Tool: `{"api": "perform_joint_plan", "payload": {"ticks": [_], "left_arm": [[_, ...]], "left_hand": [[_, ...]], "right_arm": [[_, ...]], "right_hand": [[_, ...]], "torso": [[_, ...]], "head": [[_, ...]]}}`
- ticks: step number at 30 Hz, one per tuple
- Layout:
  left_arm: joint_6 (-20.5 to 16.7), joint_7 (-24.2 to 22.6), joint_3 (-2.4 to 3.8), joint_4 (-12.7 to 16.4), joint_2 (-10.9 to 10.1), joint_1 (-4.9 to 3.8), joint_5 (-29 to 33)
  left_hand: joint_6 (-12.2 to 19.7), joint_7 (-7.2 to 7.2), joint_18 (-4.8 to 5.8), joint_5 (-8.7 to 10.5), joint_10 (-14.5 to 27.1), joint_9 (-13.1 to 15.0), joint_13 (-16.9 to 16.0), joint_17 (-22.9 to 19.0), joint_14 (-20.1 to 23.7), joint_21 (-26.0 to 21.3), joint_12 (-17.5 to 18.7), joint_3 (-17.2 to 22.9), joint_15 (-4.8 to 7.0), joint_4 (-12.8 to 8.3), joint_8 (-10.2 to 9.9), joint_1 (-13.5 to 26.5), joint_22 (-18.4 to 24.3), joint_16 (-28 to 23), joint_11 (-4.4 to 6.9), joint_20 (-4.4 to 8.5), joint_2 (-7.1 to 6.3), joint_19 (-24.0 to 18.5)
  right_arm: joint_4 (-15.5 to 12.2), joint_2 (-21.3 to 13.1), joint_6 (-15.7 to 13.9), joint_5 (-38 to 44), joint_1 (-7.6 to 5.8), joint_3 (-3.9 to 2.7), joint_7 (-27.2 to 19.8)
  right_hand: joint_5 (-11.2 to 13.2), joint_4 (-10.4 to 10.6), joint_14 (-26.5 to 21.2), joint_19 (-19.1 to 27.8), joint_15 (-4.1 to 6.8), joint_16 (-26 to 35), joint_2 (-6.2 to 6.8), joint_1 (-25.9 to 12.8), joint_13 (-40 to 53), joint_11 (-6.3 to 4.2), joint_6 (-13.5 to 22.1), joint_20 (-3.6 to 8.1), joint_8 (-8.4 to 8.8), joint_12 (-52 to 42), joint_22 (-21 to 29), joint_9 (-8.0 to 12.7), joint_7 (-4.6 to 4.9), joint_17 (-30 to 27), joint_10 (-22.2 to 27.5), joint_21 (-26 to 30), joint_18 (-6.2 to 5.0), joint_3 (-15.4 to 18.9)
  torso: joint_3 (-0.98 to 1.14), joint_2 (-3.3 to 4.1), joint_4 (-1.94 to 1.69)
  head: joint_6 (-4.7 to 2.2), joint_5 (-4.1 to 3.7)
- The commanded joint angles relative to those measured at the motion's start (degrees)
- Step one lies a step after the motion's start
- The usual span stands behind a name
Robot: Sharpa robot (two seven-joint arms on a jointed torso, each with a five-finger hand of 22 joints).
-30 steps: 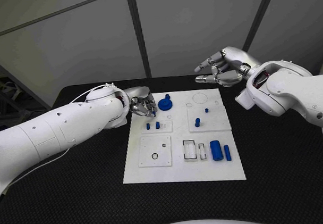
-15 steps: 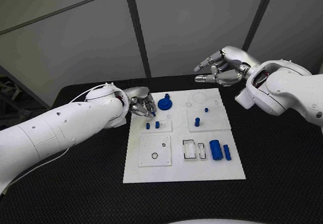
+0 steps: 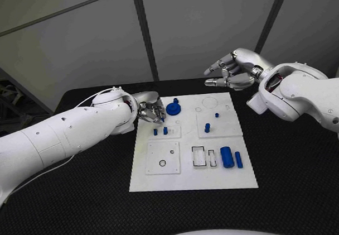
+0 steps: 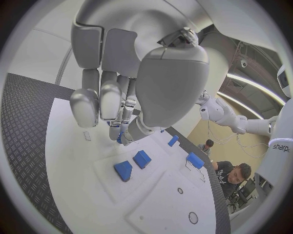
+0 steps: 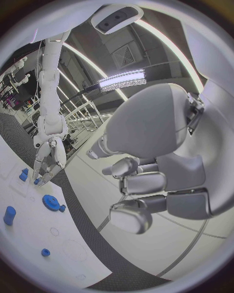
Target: Assemble the parts on the task board
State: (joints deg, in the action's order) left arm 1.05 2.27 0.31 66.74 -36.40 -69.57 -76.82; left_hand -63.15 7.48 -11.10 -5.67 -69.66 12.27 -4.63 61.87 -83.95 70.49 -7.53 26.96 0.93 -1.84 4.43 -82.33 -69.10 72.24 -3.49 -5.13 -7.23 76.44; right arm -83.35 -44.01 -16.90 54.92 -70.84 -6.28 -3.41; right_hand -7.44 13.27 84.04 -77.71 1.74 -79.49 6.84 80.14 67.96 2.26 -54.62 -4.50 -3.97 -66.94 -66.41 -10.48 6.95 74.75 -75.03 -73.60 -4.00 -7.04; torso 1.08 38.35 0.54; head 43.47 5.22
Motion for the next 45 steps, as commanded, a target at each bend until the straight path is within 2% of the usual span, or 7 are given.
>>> {"api": "perform_joint_plan", "payload": {"ticks": [1, 15, 21, 32, 37, 43, 45], "left_arm": [[0.7, -0.2, -0.03, -0.2, 0.2, -0.05, 0.0], [1.5, 0.1, -0.26, -1.2, 1.0, 0.01, -1.7], [1.1, 0.1, -0.35, -1.4, 1.0, 0.02, -1.5], [-0.3, -0.1, -0.39, -1.3, 0.5, 0.03, -1.3], [-2.0, -0.3, -0.4, -1.6, 0.1, 0.03, -0.9], [-3.0, -0.4, -0.39, -1.8, -0.8, 0.05, -0.5], [-3.7, -0.7, -0.37, -1.7, -1.5, 0.05, 0.1]], "left_hand": [[-0.4, -0.12, 5.29, 0.29, -0.3, 0.1, 0.1, -0.1, -1.1, -0.3, 0.2, 0.0, 0.08, -0.3, -0.2, 0.4, 0.1, -0.1, -0.15, -0.08, -0.03, -0.5], [-0.2, 0.04, 5.23, 0.41, -0.2, -0.3, 0.3, -0.4, -1.0, -0.6, 0.5, 0.0, 0.0, -0.7, -0.5, 0.7, 0.2, -0.2, -0.29, -0.11, -0.34, -0.7], [4.9, 0.4, 5.18, 0.55, 0.4, -2.4, 0.8, -1.2, -0.9, -0.7, 1.4, 0.4, -0.24, -1.3, -1.0, 1.5, 0.2, -0.4, -0.48, -0.33, -1.32, -0.9], [7.1, 0.34, 4.9, 0.6, 1.5, -3.9, 0.9, -2.5, -0.6, -1.9, 2.4, 0.6, -0.45, -1.7, -1.0, 2.3, 1.2, -1.0, -0.79, -0.52, -2.31, -1.7], [10.3, 0.01, 3.86, 0.67, 5.3, -5.6, 1.0, -7.1, 0.7, -6.5, 3.9, 0.4, -1.27, -2.3, -0.9, 2.7, 5.4, -4.1, -1.96, -1.16, -3.29, -4.8], [11.1, -0.03, 3.29, 0.72, 7.2, -6.4, 1.0, -8.8, 1.0, -9.0, 3.9, -0.2, -1.54, -2.8, -0.7, 2.6, 7.6, -5.1, -2.34, -1.52, -3.31, -6.1], [11.0, 0.18, 3.21, 0.71, 7.4, -6.5, 1.0, -9.2, 1.0, -9.4, 3.8, -0.4, -1.57, -2.9, -0.6, 2.5, 8.0, -5.4, -2.38, -1.56, -3.22, -6.2]], "right_arm": [[-0.2, 0.0, 0.2, 0.1, -0.12, -0.04, -0.4], [-0.4, -0.2, 0.2, 0.1, -0.12, -0.04, -0.3], [-0.3, -0.2, 0.2, 0.1, -0.12, -0.04, -0.3], [-0.1, -0.4, 0.1, 0.6, -0.12, -0.04, 0.6], [0.0, -0.5, 0.3, 4.2, -0.11, -0.04, 3.3], [0.9, -0.4, 2.8, 10.5, -0.1, -0.03, 7.4], [1.6, -0.2, 4.2, 14.5, -0.06, 0.09, 9.0]], "right_hand": [[-0.2, -0.4, 2.4, -0.1, 0.42, 0.2, -0.41, -0.1, 0.1, -0.14, -0.4, 0.27, 0.17, -0.4, -0.1, -0.1, -0.05, 0.1, -0.3, 0.3, -0.99, 0.0], [-0.2, -0.4, 2.4, -0.1, 0.42, 0.2, -0.41, -0.1, 0.1, -0.14, -0.4, 0.27, 0.17, -0.4, -0.1, -0.1, -0.05, 0.1, -0.3, 0.3, -0.99, 0.0], [-0.2, -0.4, 2.4, -0.1, 0.43, 0.3, -0.41, -0.1, 0.0, -0.14, -0.4, 0.27, 0.17, -0.3, 0.0, -0.1, -0.05, 0.0, -0.3, 0.3, -1.01, 0.0], [-0.2, -0.4, 2.0, 0.7, 0.41, 1.3, -0.28, -0.2, -1.4, -0.13, -0.3, 0.27, 0.24, 1.2, 1.5, -0.1, -0.03, -1.3, 0.7, 1.5, -1.32, 0.1], [-0.1, -0.4, 0.5, 4.0, 0.48, 7.1, -0.23, 0.2, -21.4, -0.27, -0.1, 0.32, 0.22, 23.0, 8.5, -0.3, -0.01, -7.2, 11.9, 7.5, -2.62, -0.5], [-0.2, -1.2, 0.2, 3.9, 0.45, 10.4, -0.05, 3.1, -30.3, 0.04, -1.6, 0.42, -0.13, 34.5, 9.7, -0.8, 0.05, -10.4, 14.5, 8.9, -2.74, -2.6], [0.0, -1.6, 1.0, 2.6, 0.24, 9.4, 0.19, 4.3, -36.2, 0.77, -2.7, 0.06, -0.07, 41.2, 7.9, -1.0, 0.31, -9.3, 13.5, 7.5, -2.25, -4.2]], "torso": [[0.01, 0.03, 0.03], [-0.02, -0.01, 0.01], [-0.02, -0.05, -0.04], [-0.01, -0.1, -0.08], [-0.01, -0.08, -0.06], [-0.04, -0.14, -0.05], [-0.04, -0.14, -0.04]], "head": [[-0.06, -0.13], [0.17, -0.22], [0.2, -0.27], [0.01, -0.26], [-0.39, -0.24], [-0.73, -0.34], [-0.87, -0.48]]}}
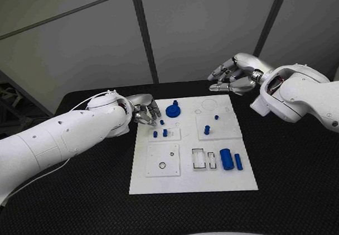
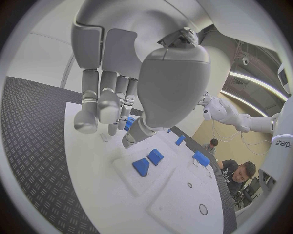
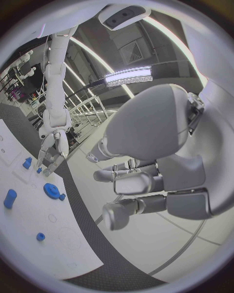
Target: Assemble the parts on the task board
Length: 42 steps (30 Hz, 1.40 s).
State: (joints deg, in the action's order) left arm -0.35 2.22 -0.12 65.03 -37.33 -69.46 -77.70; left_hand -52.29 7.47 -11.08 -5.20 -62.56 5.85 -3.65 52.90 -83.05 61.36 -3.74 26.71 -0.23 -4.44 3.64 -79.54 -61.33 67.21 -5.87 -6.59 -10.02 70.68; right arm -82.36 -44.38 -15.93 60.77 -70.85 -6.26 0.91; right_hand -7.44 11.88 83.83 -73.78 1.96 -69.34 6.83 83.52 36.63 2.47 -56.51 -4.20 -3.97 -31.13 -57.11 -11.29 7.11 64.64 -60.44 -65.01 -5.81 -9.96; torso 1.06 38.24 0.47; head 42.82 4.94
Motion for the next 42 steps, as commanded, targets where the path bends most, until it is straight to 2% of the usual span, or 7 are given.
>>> {"api": "perform_joint_plan", "payload": {"ticks": [1, 5, 8, 15, 23, 34, 42], "left_arm": [[-2.9, -0.9, 0.09, 0.0, -1.1, -0.06, 1.9], [-5.6, -2.6, 0.51, 0.5, -3.0, -0.05, 7.3], [-7.7, -4.9, 0.74, 1.3, -4.8, -0.04, 15.2], [-11.8, -11.8, 0.86, 6.1, -9.3, 0.33, 40.1], [-14.4, -18.7, 0.87, 12.5, -12.8, 1.31, 63.1], [-14.0, -21.5, 0.86, 15.9, -14.4, 1.85, 69.2], [-13.8, -21.7, 0.86, 16.9, -14.9, 1.95, 70.2]], "left_hand": [[-0.1, 0.35, 3.16, 0.22, 0.4, -0.1, 0.0, -0.3, 0.2, -0.5, 0.0, -0.2, -0.43, -0.3, 0.3, -0.3, 0.4, -0.4, -0.01, -0.13, -0.33, -0.5], [-2.0, 1.29, 2.99, -0.04, -0.5, -0.1, -0.1, -1.1, 0.2, -1.3, -0.7, 0.1, -0.28, -0.6, 1.1, -0.6, 1.0, -0.9, 0.16, -0.09, 0.41, -0.7], [-5.4, 1.62, 2.98, -0.1, -3.5, 0.4, -0.5, -1.9, 0.3, -1.5, -2.2, 0.9, -0.02, -0.6, 2.8, -0.7, 1.1, -1.4, 0.45, 0.1, 1.4, -0.6], [-8.9, 0.93, 0.48, -0.08, -7.5, 1.0, -0.9, -20.7, 6.7, -14.2, -3.6, 1.2, 0.9, -0.8, 3.9, -0.2, 12.0, -16.9, 1.54, 1.05, 2.22, -8.7], [-9.5, 0.97, 0.54, -0.46, -8.1, 1.1, -0.8, -24.4, 8.0, -17.7, -3.2, 0.4, 0.84, -1.1, 3.4, 0.3, 14.0, -23.0, 1.56, 1.14, 2.54, -9.7], [-9.5, 1.05, 0.58, -0.52, -8.0, 1.0, -0.8, -25.2, 8.1, -18.7, -3.0, 0.0, 0.74, -1.1, 3.1, 0.6, 14.6, -24.6, 1.45, 1.07, 2.68, -9.9], [-9.5, 1.05, 0.58, -0.52, -8.0, 1.0, -0.9, -25.4, 8.1, -18.9, -3.0, -0.1, 0.72, -1.2, 3.0, 0.7, 14.7, -25.0, 1.45, 1.04, 2.69, -10.0]], "right_arm": [[1.1, 0.3, 4.1, 11.8, 0.02, 0.24, 5.6], [2.2, 0.7, 5.6, 20.4, 0.62, 0.63, 7.2], [2.6, 1.0, 6.0, 26.2, 1.01, 1.59, 7.7], [2.9, 1.6, 6.1, 33.9, 1.76, 3.57, 8.5], [2.8, 2.3, 6.9, 37.2, 2.86, 4.23, 9.1], [3.8, 3.8, 6.3, 38.0, 3.66, 4.32, 9.2], [4.9, 4.8, 6.7, 38.1, 3.83, 4.33, 9.0]], "right_hand": [[-0.2, -0.7, 1.6, -2.2, -0.23, -1.6, 0.51, 1.8, -8.8, 0.56, -2.3, -0.17, -0.39, 9.9, -2.8, -0.4, 0.17, 1.8, -1.6, -2.2, -0.35, -2.4], [-0.1, -1.7, 2.0, -3.6, -0.53, -2.9, 0.82, 2.8, -14.7, 1.02, -4.3, -0.59, -0.32, 16.4, -5.8, -0.7, 0.1, 3.0, -3.0, -4.5, 0.28, -4.4], [-0.1, -2.2, 2.1, -4.0, -0.76, -3.3, 1.17, 2.9, -17.3, 1.11, -5.4, -0.73, -0.28, 19.2, -6.8, -0.8, 0.07, 3.3, -3.5, -5.4, 0.42, -5.1], [-0.1, -2.9, 2.3, -4.3, -1.39, -4.3, 2.13, 2.3, -21.3, 1.73, -5.6, -1.29, 0.3, 23.3, -8.2, -0.6, 0.37, 4.0, -3.8, -6.4, 0.65, -6.0], [-0.1, -3.7, 2.5, -4.8, -2.27, -5.3, 3.34, 1.7, -24.0, 2.8, -3.2, -2.06, 0.51, 26.1, -9.9, 0.3, 1.45, 4.7, -2.7, -7.7, 0.94, -6.0], [-0.1, -4.5, 2.5, -4.7, -2.77, -5.7, 3.38, 1.6, -25.5, 3.32, -1.5, -2.55, 0.49, 27.2, -10.1, 1.2, 2.07, 4.9, -1.9, -7.9, 0.9, -5.9], [-0.4, -5.4, 2.5, -5.0, -2.71, -6.3, 1.81, 2.3, -26.7, 3.29, -2.0, -2.67, 0.21, 27.3, -10.9, 1.7, 1.94, 5.3, -2.6, -8.5, 0.99, -7.4]], "torso": [[-0.02, -0.06, 0.01], [-0.01, -0.02, 0.01], [0.01, 0.03, 0.04], [-0.03, 0.06, -0.08], [-0.05, 0.13, 0.0], [-0.05, 0.22, -0.06], [-0.03, 0.26, -0.04]], "head": [[-0.33, -0.31], [-0.79, -1.01], [-1.28, -2.27], [-1.85, -4.05], [-2.08, -4.54], [-2.03, -4.92], [-1.81, -4.81]]}}
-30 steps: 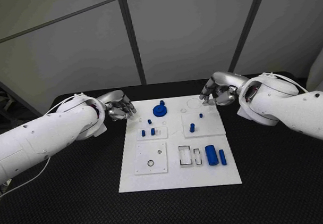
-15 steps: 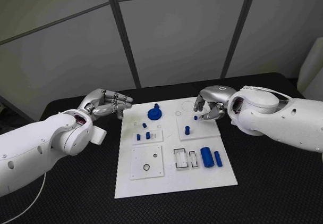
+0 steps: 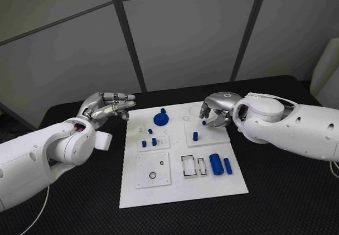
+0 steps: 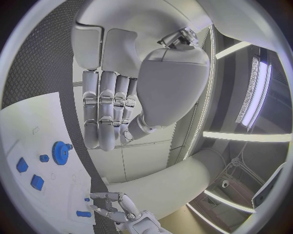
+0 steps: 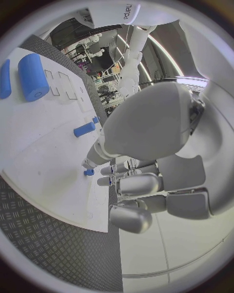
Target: Assemble the parts on the task board
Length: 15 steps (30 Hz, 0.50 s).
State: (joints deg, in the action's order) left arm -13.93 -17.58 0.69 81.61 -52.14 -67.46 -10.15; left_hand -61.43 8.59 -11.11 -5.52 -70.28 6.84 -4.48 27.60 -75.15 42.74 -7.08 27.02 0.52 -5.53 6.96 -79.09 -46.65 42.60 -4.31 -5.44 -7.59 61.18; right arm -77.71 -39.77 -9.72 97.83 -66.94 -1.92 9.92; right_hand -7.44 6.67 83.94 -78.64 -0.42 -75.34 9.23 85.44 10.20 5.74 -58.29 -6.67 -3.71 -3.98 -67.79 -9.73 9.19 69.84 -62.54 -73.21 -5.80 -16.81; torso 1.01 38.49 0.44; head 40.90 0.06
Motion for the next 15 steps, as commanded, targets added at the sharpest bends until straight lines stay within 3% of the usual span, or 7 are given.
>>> {"api": "perform_joint_plan", "payload": {"ticks": [1, 9, 12, 15], "left_arm": [[-0.2, -1.9, 0.05, 0.4, -0.1, -0.04, 2.7], [-0.3, -1.8, 0.05, 0.9, -0.3, -0.02, 2.9], [-0.2, -1.7, 0.05, 0.9, -0.4, -0.01, 2.9], [-0.1, -1.7, 0.05, 1.0, -0.4, -0.01, 2.9]], "left_hand": [[-0.4, -0.07, 0.61, -0.21, -0.3, 0.1, 0.0, -0.1, 0.2, -0.4, 0.3, -0.4, -0.02, -0.1, -0.4, 0.3, 0.1, -0.5, -0.11, -0.11, 0.25, -0.5], [-0.2, 0.02, 0.61, -0.51, -0.2, 0.0, 0.0, -0.4, 0.3, -0.7, 0.5, -0.5, -0.04, -0.3, -0.6, 0.2, 0.3, -1.0, -0.2, -0.11, 0.26, -0.5], [-0.2, 0.11, 0.63, -3.52, -0.1, 0.0, -0.1, -0.7, 0.1, -0.9, 0.6, -0.3, 0.0, -0.6, -0.7, 0.0, 0.3, -1.6, -0.31, -0.07, 0.44, -0.4], [-0.3, 0.13, 0.62, -4.28, -0.2, 0.0, -0.1, -0.8, 0.0, -1.0, 0.6, -0.4, -0.03, -0.7, -0.8, 0.0, 0.3, -1.9, -0.28, -0.04, 0.49, -0.4]], "right_arm": [[0.4, 0.3, 0.7, 1.0, -0.05, 0.0, 0.0], [1.5, 1.1, 2.9, 1.0, 0.2, 0.0, 0.1], [1.8, 1.4, 3.5, 0.9, 0.32, 0.0, 0.1], [2.1, 1.8, 3.8, 0.9, 0.47, 0.0, 0.0]], "right_hand": [[0.0, -0.5, 2.4, -0.3, -0.24, -0.5, -1.04, 0.9, -0.6, -0.05, -0.5, -0.15, -0.1, 0.2, -0.5, 0.2, -0.22, 0.3, -0.7, -0.6, 1.02, -1.4], [1.1, -1.5, 2.4, -1.1, 0.23, -1.2, -1.92, 0.7, -2.2, -0.62, -2.8, 0.26, -0.35, 0.2, -2.5, 0.5, -0.78, 0.6, -3.0, -2.2, 1.38, -6.1], [1.1, -1.6, 2.4, -1.2, 0.36, -1.3, -1.95, 0.3, -2.6, -0.77, -3.3, 0.39, -0.36, 0.3, -2.8, 0.6, -0.93, 0.6, -3.5, -2.5, 1.43, -7.0], [1.0, -1.9, 2.4, -1.2, 0.49, -1.4, -1.92, -0.1, -2.9, -0.84, -3.6, 0.49, -0.3, 0.3, -3.0, 0.6, -1.03, 0.6, -3.8, -2.6, 1.46, -7.7]], "torso": [[0.0, 0.01, -0.03], [0.02, -0.06, 0.01], [0.02, -0.07, 0.0], [0.02, -0.07, 0.01]], "head": [[0.19, 0.05], [0.56, 0.19], [0.67, 0.31], [0.73, 0.35]]}}
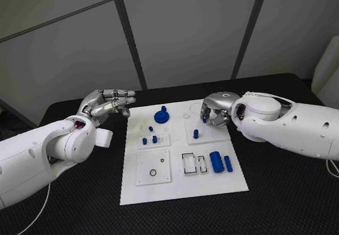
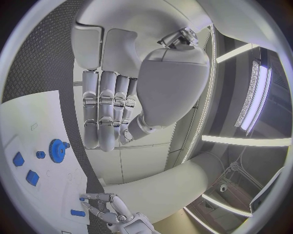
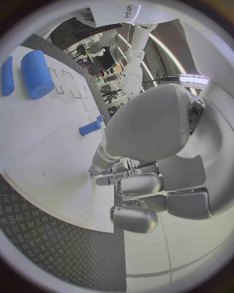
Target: Assemble the parts on the task board
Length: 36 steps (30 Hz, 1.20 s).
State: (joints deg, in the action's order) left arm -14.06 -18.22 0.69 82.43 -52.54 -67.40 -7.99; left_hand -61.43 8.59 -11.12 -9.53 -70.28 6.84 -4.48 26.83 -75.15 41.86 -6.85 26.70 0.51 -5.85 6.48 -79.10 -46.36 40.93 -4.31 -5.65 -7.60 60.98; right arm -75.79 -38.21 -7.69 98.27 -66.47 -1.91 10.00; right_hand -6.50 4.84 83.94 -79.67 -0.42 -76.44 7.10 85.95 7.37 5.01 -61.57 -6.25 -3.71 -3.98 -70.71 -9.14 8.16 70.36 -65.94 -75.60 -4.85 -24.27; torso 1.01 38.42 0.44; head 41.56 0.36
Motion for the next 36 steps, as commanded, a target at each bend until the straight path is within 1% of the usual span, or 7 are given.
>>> {"api": "perform_joint_plan", "payload": {"ticks": [1, 12, 15, 20, 24, 29, 36], "left_arm": [[0.1, -1.1, 0.05, 0.2, -0.1, -0.07, 0.8], [0.3, -0.9, 0.05, 0.2, -0.3, -0.07, 0.8], [0.4, -0.8, 0.05, 0.2, -0.3, -0.07, 0.8], [0.5, -0.7, 0.05, 0.1, -0.3, -0.07, 0.8], [0.6, -0.6, 0.05, 0.0, -0.3, -0.06, 0.8], [0.8, -0.5, 0.05, -0.1, -0.3, -0.04, 0.8], [1.1, -0.3, 0.05, -0.3, -0.3, 0.0, 0.8]], "left_hand": [[-0.3, 0.14, 0.62, -0.41, -0.2, 0.1, -0.1, -0.1, 0.0, -0.1, 0.4, -0.1, -0.04, -0.4, -0.3, 0.0, 0.0, -0.3, -0.28, 0.17, 0.5, -0.2], [-0.2, 0.18, 0.64, -0.58, -0.1, 0.0, -0.1, -0.1, 0.0, -0.2, 0.5, -0.2, -0.07, -0.4, -0.4, 0.2, 0.0, -0.4, -0.32, 0.16, 0.4, -0.2], [-0.2, 0.19, 0.64, -0.58, 0.0, 0.0, -0.1, -0.2, 0.0, -0.2, 0.5, -0.2, -0.07, -0.4, -0.4, 0.2, 0.0, -0.4, -0.33, 0.16, 0.38, -0.2], [-0.2, 0.2, 0.64, -0.58, 0.0, 0.0, -0.1, -0.2, 0.0, -0.2, 0.5, -0.2, -0.07, -0.4, -0.4, 0.2, 0.0, -0.5, -0.33, 0.15, 0.37, -0.2], [-0.2, 0.2, 0.64, -0.58, 0.0, 0.0, -0.1, -0.2, 0.0, -0.2, 0.5, -0.2, -0.08, -0.4, -0.5, 0.2, 0.0, -0.5, -0.34, 0.15, 0.36, -0.2], [-0.2, 0.19, 0.63, -0.61, 0.0, 0.0, -0.1, -0.2, 0.0, -0.2, 0.5, -0.2, -0.07, -0.5, -0.5, 0.1, 0.0, -0.5, -0.33, 0.16, 0.38, -0.2], [-0.1, 0.23, 0.61, -0.9, 0.1, 0.0, -0.1, -0.3, 0.0, -0.2, 0.6, 0.0, -0.05, -0.7, -0.6, -0.2, 0.0, -0.8, -0.36, 0.19, 0.53, -0.3]], "right_arm": [[0.3, 0.4, 1.9, 0.4, 0.06, -0.01, -0.1], [1.0, 1.1, 2.4, 0.4, 0.48, 0.0, -0.1], [1.0, 1.1, 2.0, 0.4, 0.52, 0.0, 0.2], [0.7, 1.0, -0.8, 1.7, 0.58, 0.0, 1.8], [0.3, 0.9, -3.1, 2.4, 0.63, 0.0, 2.5], [-0.6, 0.6, -6.6, 2.8, 0.67, -0.01, 2.2], [-2.4, -0.5, -10.2, 2.8, 0.69, -0.05, 1.8]], "right_hand": [[0.0, -0.2, 2.4, -0.2, 0.53, -0.4, 0.24, -0.8, -0.3, -0.17, -0.5, 0.14, -0.27, 0.3, -0.2, 0.1, -0.03, 0.0, -0.6, -0.3, 0.52, -0.7], [0.1, -0.4, 2.3, -0.2, 0.57, -0.4, 0.53, -1.5, -0.8, -0.2, -0.6, 0.23, -0.11, 0.4, -0.4, 0.2, -0.05, 0.0, -0.7, -0.4, 0.56, -1.4], [0.1, -0.5, 2.4, -0.4, 0.69, -0.6, 0.34, -1.9, -0.9, -0.39, -1.2, 0.29, -0.33, 0.2, -0.7, 0.2, -0.25, 0.1, -1.5, -0.6, 0.61, -1.9], [-0.2, -1.6, 2.3, -1.5, 1.89, -0.4, -1.51, -2.3, -0.4, -1.94, -5.2, 1.17, -2.04, -1.3, -3.0, -0.8, -1.58, -0.6, -6.2, -2.4, 1.06, -2.9], [0.0, -2.8, 2.4, -2.0, 2.39, -0.5, -2.13, -2.2, -0.3, -2.42, -5.9, 1.78, -2.18, -1.3, -3.9, -1.3, -1.97, -0.7, -7.6, -3.1, 1.27, -4.0], [0.3, -4.0, 2.4, -2.1, 2.43, -0.7, -1.78, -2.7, -0.4, -2.4, -6.0, 1.99, -1.77, -0.5, -4.4, -1.5, -1.92, -0.7, -7.9, -3.5, 1.37, -6.0], [0.4, -4.7, 2.4, -2.1, 2.24, -0.8, -1.15, -3.7, -0.6, -2.14, -5.6, 1.89, -1.22, 0.2, -4.6, -1.6, -1.65, -0.8, -7.4, -3.6, 1.4, -6.8]], "torso": [[0.01, -0.02, 0.02], [0.0, -0.05, 0.05], [0.01, -0.05, 0.04], [0.05, -0.11, 0.05], [0.06, -0.1, 0.06], [0.06, -0.08, 0.07], [0.01, -0.13, 0.04]], "head": [[0.15, 0.08], [0.38, 0.16], [0.39, 0.15], [0.47, 0.11], [0.44, 0.07], [0.42, -0.01], [0.25, -0.02]]}}
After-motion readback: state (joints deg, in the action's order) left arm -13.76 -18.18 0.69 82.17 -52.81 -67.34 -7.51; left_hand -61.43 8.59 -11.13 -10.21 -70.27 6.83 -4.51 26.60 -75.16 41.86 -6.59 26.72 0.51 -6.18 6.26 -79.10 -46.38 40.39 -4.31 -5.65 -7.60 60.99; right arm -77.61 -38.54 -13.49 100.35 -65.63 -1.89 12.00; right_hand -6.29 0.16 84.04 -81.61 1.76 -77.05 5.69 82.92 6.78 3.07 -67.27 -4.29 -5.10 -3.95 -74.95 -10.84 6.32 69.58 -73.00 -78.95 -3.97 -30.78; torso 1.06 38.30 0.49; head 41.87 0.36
